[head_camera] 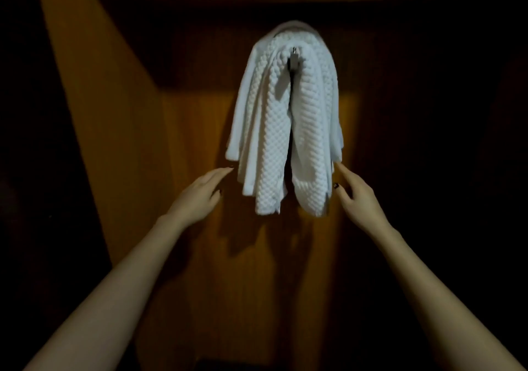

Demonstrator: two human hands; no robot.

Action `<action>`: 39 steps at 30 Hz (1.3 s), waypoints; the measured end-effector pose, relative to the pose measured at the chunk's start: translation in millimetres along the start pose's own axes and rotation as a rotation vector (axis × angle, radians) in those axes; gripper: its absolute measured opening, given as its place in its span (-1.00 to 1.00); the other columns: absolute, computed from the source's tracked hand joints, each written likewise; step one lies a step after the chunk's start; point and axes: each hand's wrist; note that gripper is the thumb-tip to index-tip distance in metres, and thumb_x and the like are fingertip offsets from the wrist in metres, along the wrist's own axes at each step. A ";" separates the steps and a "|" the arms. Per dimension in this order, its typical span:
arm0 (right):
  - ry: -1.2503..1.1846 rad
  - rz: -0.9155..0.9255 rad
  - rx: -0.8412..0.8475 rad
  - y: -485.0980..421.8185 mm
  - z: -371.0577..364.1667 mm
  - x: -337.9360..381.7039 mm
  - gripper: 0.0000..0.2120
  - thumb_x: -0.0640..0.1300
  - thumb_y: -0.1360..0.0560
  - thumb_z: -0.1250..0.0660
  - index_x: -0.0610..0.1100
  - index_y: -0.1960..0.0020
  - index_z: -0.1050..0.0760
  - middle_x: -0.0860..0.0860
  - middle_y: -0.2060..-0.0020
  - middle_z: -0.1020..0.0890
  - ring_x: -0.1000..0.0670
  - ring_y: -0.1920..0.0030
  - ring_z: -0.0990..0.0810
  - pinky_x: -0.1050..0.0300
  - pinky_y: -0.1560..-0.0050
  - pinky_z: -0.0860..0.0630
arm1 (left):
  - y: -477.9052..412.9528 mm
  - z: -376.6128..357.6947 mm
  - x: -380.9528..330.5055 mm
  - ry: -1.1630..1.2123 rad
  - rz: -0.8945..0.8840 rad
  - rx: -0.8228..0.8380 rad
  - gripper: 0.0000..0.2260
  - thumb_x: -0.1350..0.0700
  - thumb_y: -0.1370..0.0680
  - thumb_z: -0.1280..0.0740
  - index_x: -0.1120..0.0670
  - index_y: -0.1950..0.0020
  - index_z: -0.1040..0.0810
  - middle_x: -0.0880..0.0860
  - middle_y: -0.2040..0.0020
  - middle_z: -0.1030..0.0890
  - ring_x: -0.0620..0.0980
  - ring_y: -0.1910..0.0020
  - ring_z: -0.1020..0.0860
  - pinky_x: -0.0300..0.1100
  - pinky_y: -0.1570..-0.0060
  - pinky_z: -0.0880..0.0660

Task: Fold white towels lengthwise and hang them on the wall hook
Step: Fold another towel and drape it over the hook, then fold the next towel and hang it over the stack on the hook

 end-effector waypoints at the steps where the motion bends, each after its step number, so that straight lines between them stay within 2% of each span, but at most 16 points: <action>1: 0.034 -0.009 0.037 18.6 -3.0 8.2 -0.49 -0.14 -0.62 -0.23 -0.05 -0.54 -0.21 -0.05 -0.46 -0.35 -0.02 -0.45 -0.31 0.10 -0.40 -0.24 | 21.0 2.1 -9.2 -0.015 0.007 0.030 -0.49 0.17 -0.62 -0.16 -0.13 -0.52 -0.12 -0.06 -0.52 -0.21 -0.03 -0.46 -0.24 -0.06 -0.40 -0.26; 7: 0.145 -0.133 0.355 165.6 -44.5 54.7 -0.49 0.01 -0.63 -0.20 0.05 -0.54 -0.16 -0.14 -0.49 -0.28 -0.13 -0.50 -0.21 -0.16 -0.45 -0.24 | 173.7 -15.1 -68.1 -0.100 0.049 0.220 -0.52 0.04 -0.64 -0.15 -0.13 -0.54 -0.09 -0.03 -0.54 -0.17 -0.01 -0.49 -0.17 -0.04 -0.39 -0.22; 13: 0.167 -0.178 0.686 295.4 -92.8 94.5 -0.46 0.01 -0.63 -0.19 0.08 -0.56 -0.09 -0.19 -0.52 -0.18 -0.20 -0.51 -0.15 -0.20 -0.46 -0.21 | 324.9 -35.2 -85.8 -0.088 0.236 0.332 -0.52 0.01 -0.64 -0.16 -0.11 -0.54 -0.12 0.00 -0.53 -0.18 0.03 -0.48 -0.18 -0.06 -0.39 -0.21; 16: 0.152 -0.180 0.822 348.6 -121.0 110.7 -0.45 0.00 -0.63 -0.18 0.06 -0.56 -0.08 -0.18 -0.50 -0.22 -0.23 -0.48 -0.21 -0.19 -0.43 -0.25 | 401.2 -43.2 -83.9 -0.069 0.368 0.400 -0.51 0.03 -0.62 -0.19 -0.09 -0.54 -0.14 0.02 -0.53 -0.20 0.08 -0.47 -0.21 -0.02 -0.38 -0.26; 19: 0.142 -0.143 0.958 393.5 -153.7 125.0 -0.44 -0.01 -0.62 -0.19 0.02 -0.56 -0.09 -0.18 -0.47 -0.27 -0.24 -0.39 -0.35 -0.21 -0.35 -0.36 | 478.2 -51.4 -81.2 -0.051 0.522 0.474 -0.49 0.04 -0.60 -0.22 -0.05 -0.53 -0.17 0.05 -0.51 -0.22 0.12 -0.44 -0.24 0.04 -0.36 -0.29; 22: 0.151 -0.103 1.120 434.0 -191.0 141.1 -0.43 0.01 -0.61 -0.21 0.02 -0.56 -0.08 -0.18 -0.45 -0.27 -0.26 -0.27 -0.46 -0.24 -0.25 -0.44 | 554.1 -57.5 -84.7 -0.008 0.670 0.452 -0.48 0.06 -0.58 -0.27 0.01 -0.52 -0.21 0.08 -0.49 -0.27 0.11 -0.44 -0.27 0.01 -0.39 -0.25; 26: 0.194 0.053 1.281 493.5 -251.6 159.1 -0.42 0.01 -0.60 -0.22 -0.01 -0.56 -0.10 -0.21 -0.40 -0.33 -0.28 -0.35 -0.36 -0.22 -0.29 -0.39 | 652.6 -68.9 -82.9 -0.034 0.776 0.369 -0.47 0.12 -0.53 -0.35 0.12 -0.48 -0.30 0.16 -0.44 -0.37 0.15 -0.40 -0.36 0.03 -0.33 -0.34; 29: 0.218 0.174 1.392 545.0 -302.4 170.4 -0.43 0.01 -0.59 -0.22 -0.06 -0.54 -0.14 -0.24 -0.38 -0.36 -0.30 -0.34 -0.37 -0.20 -0.28 -0.41 | 732.6 -85.9 -78.7 -0.030 1.016 0.398 -0.43 0.07 -0.55 -0.33 0.04 -0.53 -0.21 0.13 -0.49 -0.28 0.16 -0.42 -0.31 0.08 -0.31 -0.35; 33: 0.230 0.386 1.485 614.5 -375.0 177.8 -0.44 0.02 -0.58 -0.27 -0.18 -0.48 -0.22 -0.26 -0.31 -0.42 -0.28 -0.27 -0.44 -0.10 -0.22 -0.47 | 839.2 -123.1 -75.8 -0.029 1.252 0.347 -0.42 0.07 -0.57 -0.31 0.03 -0.54 -0.17 0.13 -0.51 -0.24 0.18 -0.41 -0.30 0.08 -0.31 -0.33; 36: 0.204 0.509 1.579 675.7 -430.6 174.1 -0.39 0.03 -0.59 -0.26 -0.09 -0.55 -0.13 -0.24 -0.37 -0.38 -0.27 -0.33 -0.39 -0.11 -0.30 -0.39 | 915.9 -159.0 -77.0 -0.008 1.422 0.343 -0.42 0.05 -0.58 -0.29 0.02 -0.55 -0.13 0.14 -0.52 -0.22 0.19 -0.42 -0.29 0.08 -0.34 -0.32; 39: 0.218 0.613 1.668 737.1 -487.3 167.1 -0.40 0.02 -0.60 -0.24 -0.02 -0.57 -0.11 -0.24 -0.36 -0.37 -0.27 -0.32 -0.38 -0.15 -0.28 -0.39 | 986.8 -200.7 -74.2 -0.012 1.549 0.316 -0.42 0.05 -0.59 -0.27 0.03 -0.55 -0.11 0.14 -0.53 -0.20 0.15 -0.45 -0.25 0.06 -0.38 -0.27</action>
Point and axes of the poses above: each hand's wrist, its own y-axis away from the middle knuckle, its own z-axis out of the back of the hand, x = y × z
